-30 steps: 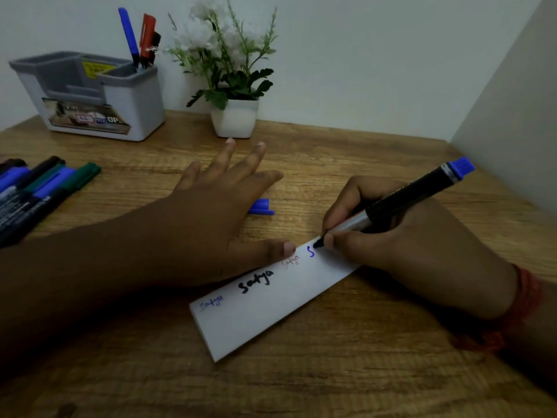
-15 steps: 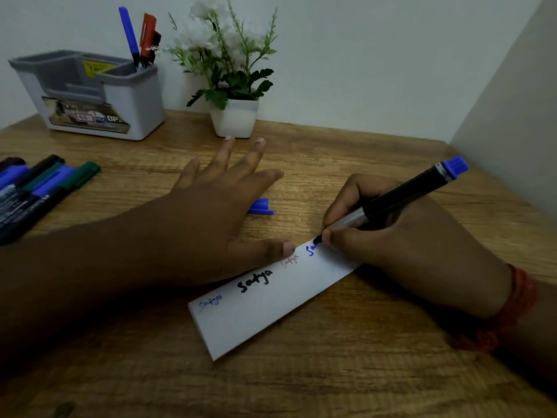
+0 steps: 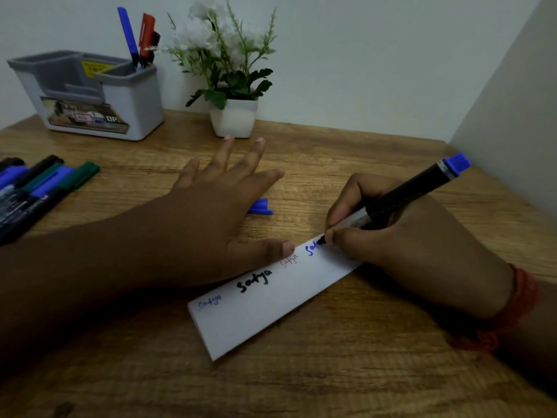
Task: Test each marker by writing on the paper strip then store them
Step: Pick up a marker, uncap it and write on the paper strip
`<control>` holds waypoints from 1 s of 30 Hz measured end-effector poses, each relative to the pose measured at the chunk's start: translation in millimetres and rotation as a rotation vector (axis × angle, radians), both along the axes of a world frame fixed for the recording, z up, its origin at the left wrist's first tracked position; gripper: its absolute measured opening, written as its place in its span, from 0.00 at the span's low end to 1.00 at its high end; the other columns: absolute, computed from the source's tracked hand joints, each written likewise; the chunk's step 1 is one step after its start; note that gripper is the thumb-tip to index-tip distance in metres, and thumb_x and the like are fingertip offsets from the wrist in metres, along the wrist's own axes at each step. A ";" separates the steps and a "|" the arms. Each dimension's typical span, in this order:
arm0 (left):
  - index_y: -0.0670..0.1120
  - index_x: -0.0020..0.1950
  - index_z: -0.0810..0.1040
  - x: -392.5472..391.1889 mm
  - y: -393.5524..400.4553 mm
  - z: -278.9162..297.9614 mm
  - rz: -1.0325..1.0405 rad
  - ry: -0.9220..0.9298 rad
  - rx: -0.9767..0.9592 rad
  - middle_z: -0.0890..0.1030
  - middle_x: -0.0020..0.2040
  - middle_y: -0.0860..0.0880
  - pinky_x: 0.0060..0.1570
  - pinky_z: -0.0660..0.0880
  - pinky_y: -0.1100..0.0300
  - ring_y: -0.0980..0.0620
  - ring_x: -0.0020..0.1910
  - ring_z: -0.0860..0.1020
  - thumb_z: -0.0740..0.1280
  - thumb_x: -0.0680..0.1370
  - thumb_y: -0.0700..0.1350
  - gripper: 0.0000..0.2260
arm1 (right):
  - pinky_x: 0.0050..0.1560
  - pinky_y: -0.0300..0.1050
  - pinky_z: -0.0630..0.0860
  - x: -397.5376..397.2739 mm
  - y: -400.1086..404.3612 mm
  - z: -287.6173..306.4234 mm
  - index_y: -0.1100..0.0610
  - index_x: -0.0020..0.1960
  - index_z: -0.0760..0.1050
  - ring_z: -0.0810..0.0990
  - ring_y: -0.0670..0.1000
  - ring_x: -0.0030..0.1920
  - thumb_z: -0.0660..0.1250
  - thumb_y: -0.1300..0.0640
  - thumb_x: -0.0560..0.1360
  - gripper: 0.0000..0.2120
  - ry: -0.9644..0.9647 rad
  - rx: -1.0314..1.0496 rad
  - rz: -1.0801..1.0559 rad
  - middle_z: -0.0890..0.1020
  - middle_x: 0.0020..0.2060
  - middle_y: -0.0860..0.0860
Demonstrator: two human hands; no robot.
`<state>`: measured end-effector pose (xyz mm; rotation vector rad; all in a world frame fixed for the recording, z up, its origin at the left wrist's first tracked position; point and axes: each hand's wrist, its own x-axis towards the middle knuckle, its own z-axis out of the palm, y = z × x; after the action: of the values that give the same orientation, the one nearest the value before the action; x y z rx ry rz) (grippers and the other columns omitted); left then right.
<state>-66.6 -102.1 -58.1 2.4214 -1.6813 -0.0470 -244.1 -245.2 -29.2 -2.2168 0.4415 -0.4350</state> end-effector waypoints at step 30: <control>0.65 0.76 0.42 5.6 -1.1 2.8 0.008 -0.045 -0.022 0.30 0.76 0.60 0.72 0.39 0.39 0.52 0.74 0.28 0.44 0.59 0.83 0.47 | 0.36 0.42 0.75 -0.1 -5.3 5.7 0.60 0.40 0.79 0.78 0.46 0.32 0.70 0.64 0.70 0.01 -0.027 0.246 -0.081 0.82 0.30 0.49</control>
<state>-61.1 -103.2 -55.3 2.4309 -1.6816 0.0277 -244.2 -250.5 -23.5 -1.9583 0.5415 -0.4292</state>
